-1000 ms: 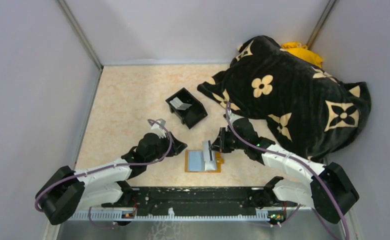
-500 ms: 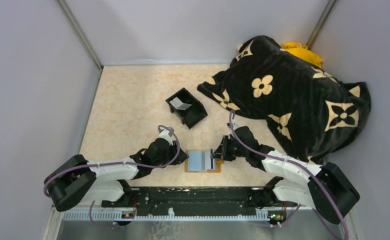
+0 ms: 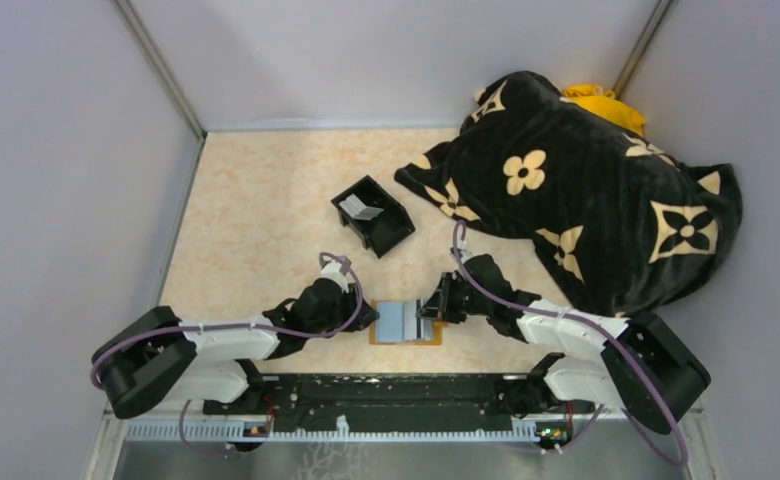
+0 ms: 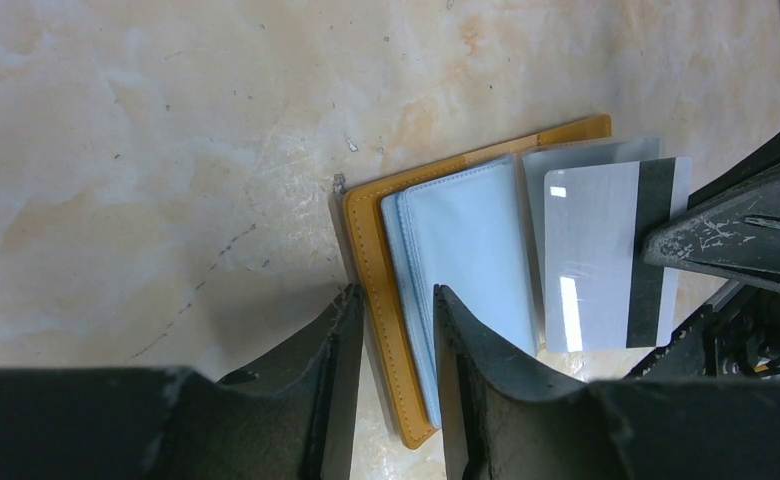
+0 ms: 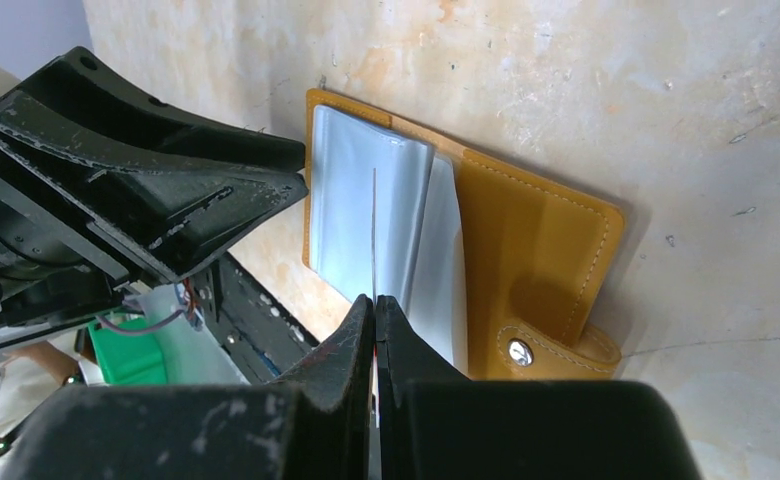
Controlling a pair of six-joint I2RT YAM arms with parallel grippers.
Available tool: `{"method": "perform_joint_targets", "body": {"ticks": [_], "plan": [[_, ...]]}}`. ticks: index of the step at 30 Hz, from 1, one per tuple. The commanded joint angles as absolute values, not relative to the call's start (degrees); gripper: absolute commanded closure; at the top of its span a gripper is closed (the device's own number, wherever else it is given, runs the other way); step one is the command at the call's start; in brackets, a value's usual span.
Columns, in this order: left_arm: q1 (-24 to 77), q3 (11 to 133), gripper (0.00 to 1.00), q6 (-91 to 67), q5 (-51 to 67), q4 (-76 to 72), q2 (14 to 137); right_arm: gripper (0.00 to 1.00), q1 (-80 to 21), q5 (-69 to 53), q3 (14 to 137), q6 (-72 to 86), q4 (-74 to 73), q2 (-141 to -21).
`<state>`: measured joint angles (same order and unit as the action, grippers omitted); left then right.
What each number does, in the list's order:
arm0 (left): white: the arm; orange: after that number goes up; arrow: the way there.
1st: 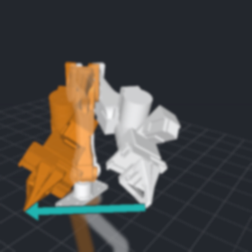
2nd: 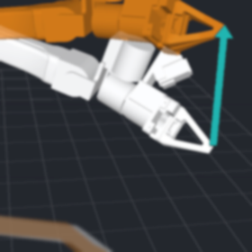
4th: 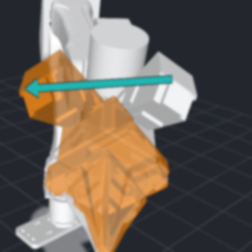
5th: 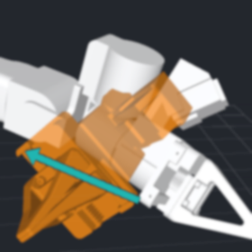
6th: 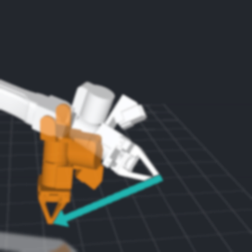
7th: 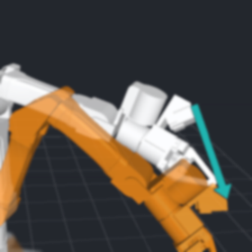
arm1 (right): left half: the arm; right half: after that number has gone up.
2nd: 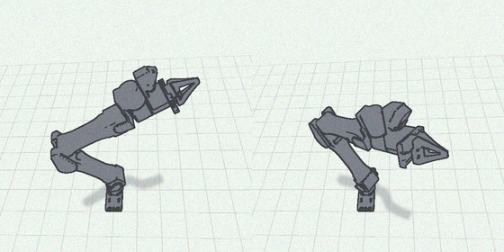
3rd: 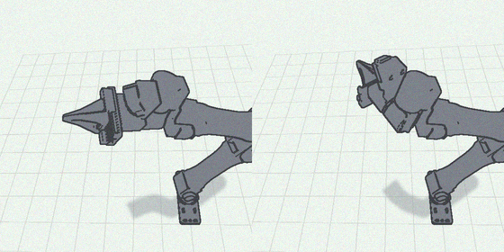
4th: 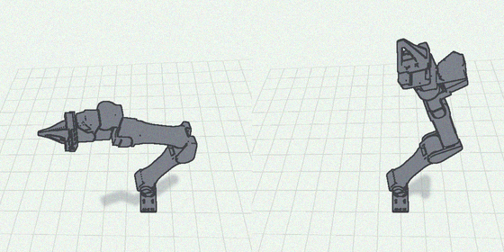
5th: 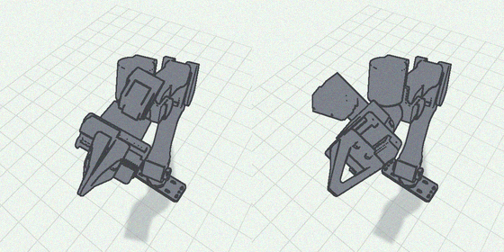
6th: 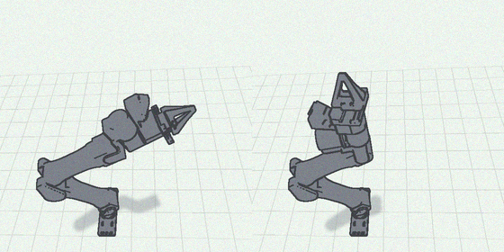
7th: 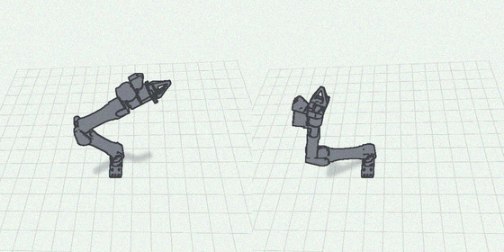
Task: Put the credit cards into the card holder
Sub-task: Insert the credit card into the card holder.
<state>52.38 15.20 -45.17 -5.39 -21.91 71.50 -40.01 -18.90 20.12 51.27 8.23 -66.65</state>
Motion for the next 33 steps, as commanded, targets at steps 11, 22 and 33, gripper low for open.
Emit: {"method": "perform_joint_targets", "body": {"ticks": [11, 22, 33], "plan": [[53.3, 16.2, 0.62, -45.5, -6.6, -23.0, 71.3, 1.0, -40.8, -18.2, 18.5, 53.0, 14.8, -69.6], [53.8, 16.6, 0.63, -45.7, -6.6, -22.6, 71.6, 1.0, -40.8, -18.5, 18.5, 53.6, 16.7, -71.3], [54.3, 16.6, 0.63, -46.1, -7.0, -22.0, 71.4, 1.0, -40.8, -19.4, 17.9, 54.2, 20.7, -75.1]]}}
